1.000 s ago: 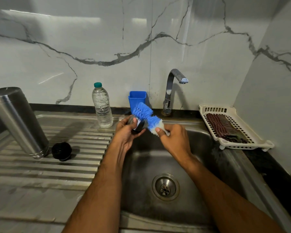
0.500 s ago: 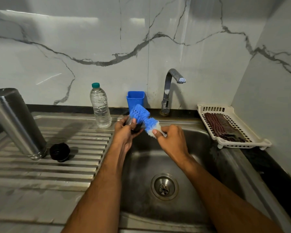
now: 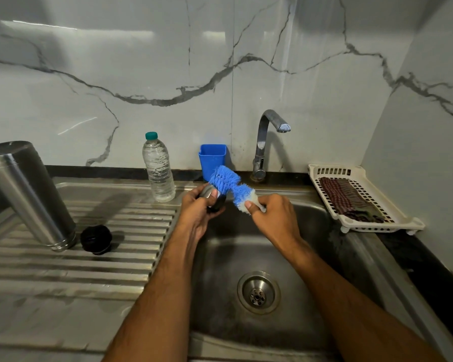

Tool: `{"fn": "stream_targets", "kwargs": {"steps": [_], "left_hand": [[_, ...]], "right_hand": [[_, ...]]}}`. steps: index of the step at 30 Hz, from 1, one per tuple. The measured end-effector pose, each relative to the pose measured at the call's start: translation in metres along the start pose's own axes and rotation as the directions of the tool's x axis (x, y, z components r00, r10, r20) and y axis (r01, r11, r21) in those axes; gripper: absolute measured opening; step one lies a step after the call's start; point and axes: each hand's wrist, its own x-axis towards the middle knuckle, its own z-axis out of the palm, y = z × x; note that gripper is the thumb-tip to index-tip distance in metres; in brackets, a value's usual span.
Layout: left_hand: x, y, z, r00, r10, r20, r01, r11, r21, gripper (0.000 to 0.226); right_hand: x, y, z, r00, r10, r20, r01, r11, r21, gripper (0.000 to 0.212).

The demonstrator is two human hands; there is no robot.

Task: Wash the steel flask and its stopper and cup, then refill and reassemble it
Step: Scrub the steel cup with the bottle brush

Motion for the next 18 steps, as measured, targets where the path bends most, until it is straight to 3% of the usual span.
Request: {"fn": "stream_targets", "kwargs": {"steps": [7,13,18], "left_hand": [[-0.004,0.003,0.003,0.996,0.007,-0.084,-0.010,0.999,-0.040,0.026],[0.001,0.002,0.000,0.985,0.038,-0.166,-0.039,0.999,-0.002,0.034],[-0.001,0.003,-0.002,0.985,0.069,-0.160,-0.070,0.998,0.000,0.035]], "right_hand": [[0.008,-0.035,-0.046,0.997,-0.022,0.071,0.040,0.965,-0.259,0.029],[0.025,-0.104,-0.092,0.983,-0.145,0.110,0.181,0.837,-0.516,0.017],[0.050,-0.158,-0.115,0.971,-0.218,0.095,0.226,0.720,-0.656,0.023]]}}
